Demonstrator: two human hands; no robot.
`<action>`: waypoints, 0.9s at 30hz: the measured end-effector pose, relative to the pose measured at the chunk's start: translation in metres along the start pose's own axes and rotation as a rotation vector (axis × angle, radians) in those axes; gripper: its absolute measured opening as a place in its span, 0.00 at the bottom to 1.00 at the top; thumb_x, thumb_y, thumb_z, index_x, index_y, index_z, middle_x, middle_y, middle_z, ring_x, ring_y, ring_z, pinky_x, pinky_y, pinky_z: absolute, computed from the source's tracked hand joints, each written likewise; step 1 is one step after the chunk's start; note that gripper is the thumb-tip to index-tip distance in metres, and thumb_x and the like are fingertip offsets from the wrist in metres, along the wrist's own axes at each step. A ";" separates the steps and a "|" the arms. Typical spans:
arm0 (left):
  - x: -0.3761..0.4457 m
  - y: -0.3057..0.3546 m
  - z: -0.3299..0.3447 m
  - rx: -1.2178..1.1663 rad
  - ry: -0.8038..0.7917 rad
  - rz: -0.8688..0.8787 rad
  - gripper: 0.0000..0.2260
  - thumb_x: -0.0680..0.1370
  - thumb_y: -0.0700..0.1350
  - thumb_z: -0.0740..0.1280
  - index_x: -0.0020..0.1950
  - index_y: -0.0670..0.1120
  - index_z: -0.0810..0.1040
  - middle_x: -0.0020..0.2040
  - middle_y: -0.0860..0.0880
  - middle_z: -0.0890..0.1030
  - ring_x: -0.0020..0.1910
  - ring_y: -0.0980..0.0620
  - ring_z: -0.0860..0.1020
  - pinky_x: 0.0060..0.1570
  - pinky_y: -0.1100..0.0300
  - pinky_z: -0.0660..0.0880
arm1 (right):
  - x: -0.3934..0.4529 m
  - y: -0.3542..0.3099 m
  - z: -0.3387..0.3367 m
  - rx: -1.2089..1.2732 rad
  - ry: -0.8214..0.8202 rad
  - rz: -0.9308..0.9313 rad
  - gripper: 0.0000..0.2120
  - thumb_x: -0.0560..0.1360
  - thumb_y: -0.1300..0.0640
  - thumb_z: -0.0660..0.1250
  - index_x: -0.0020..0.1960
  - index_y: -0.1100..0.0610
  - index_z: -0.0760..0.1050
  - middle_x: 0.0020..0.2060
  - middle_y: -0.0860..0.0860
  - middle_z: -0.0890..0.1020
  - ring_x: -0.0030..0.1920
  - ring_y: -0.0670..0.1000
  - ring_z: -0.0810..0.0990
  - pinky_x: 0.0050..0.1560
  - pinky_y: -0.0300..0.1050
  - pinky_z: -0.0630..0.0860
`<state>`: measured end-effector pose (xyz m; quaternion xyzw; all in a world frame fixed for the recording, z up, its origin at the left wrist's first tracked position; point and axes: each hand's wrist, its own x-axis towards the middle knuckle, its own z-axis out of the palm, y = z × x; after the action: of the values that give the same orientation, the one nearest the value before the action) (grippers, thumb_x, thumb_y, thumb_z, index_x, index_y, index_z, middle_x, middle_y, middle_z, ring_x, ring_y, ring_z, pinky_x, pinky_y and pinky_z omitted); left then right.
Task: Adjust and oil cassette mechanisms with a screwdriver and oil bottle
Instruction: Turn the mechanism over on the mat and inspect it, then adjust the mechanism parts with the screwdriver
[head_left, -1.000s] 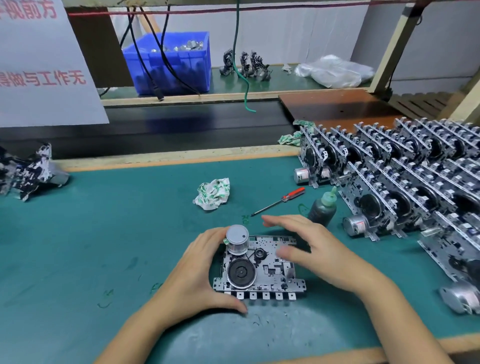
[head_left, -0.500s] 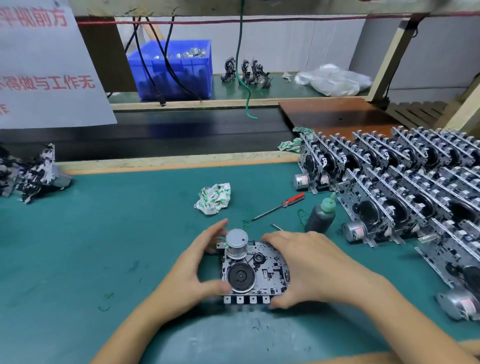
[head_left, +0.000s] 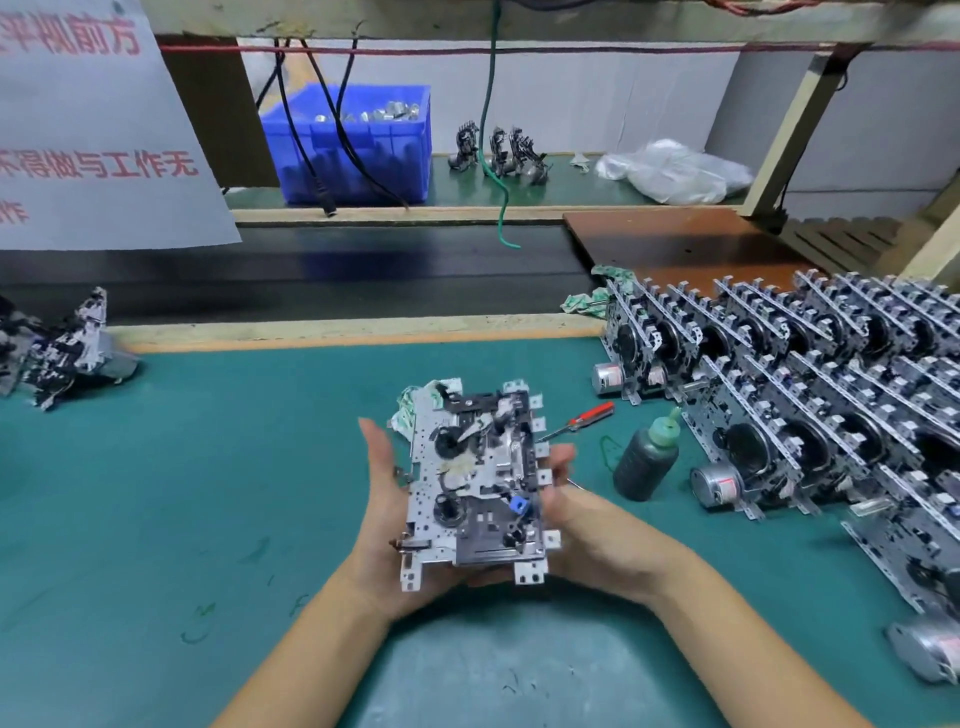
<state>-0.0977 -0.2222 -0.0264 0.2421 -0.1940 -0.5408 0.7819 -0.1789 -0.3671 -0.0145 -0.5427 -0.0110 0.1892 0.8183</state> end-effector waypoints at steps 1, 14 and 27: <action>-0.001 0.000 -0.003 0.029 -0.005 0.001 0.50 0.65 0.72 0.65 0.74 0.37 0.63 0.71 0.38 0.69 0.70 0.42 0.68 0.71 0.44 0.61 | -0.002 -0.002 -0.003 -0.153 0.137 -0.054 0.25 0.62 0.36 0.73 0.49 0.54 0.81 0.44 0.47 0.85 0.46 0.45 0.82 0.48 0.38 0.77; 0.012 0.013 -0.034 0.019 0.239 -0.061 0.32 0.64 0.53 0.78 0.63 0.39 0.78 0.65 0.34 0.74 0.63 0.35 0.75 0.63 0.42 0.70 | -0.002 0.016 -0.001 -1.677 0.966 0.270 0.11 0.81 0.43 0.51 0.57 0.49 0.63 0.54 0.46 0.69 0.50 0.51 0.79 0.39 0.46 0.63; 0.016 0.014 -0.044 -0.073 0.408 -0.167 0.35 0.73 0.69 0.57 0.60 0.41 0.80 0.64 0.37 0.76 0.59 0.40 0.78 0.66 0.46 0.67 | 0.001 -0.010 0.001 -1.004 0.563 0.061 0.08 0.79 0.45 0.47 0.44 0.46 0.59 0.25 0.44 0.72 0.26 0.46 0.69 0.32 0.45 0.70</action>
<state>-0.0569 -0.2255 -0.0525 0.3333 0.0084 -0.5502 0.7656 -0.1757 -0.3690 -0.0051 -0.8940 0.1345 0.0327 0.4261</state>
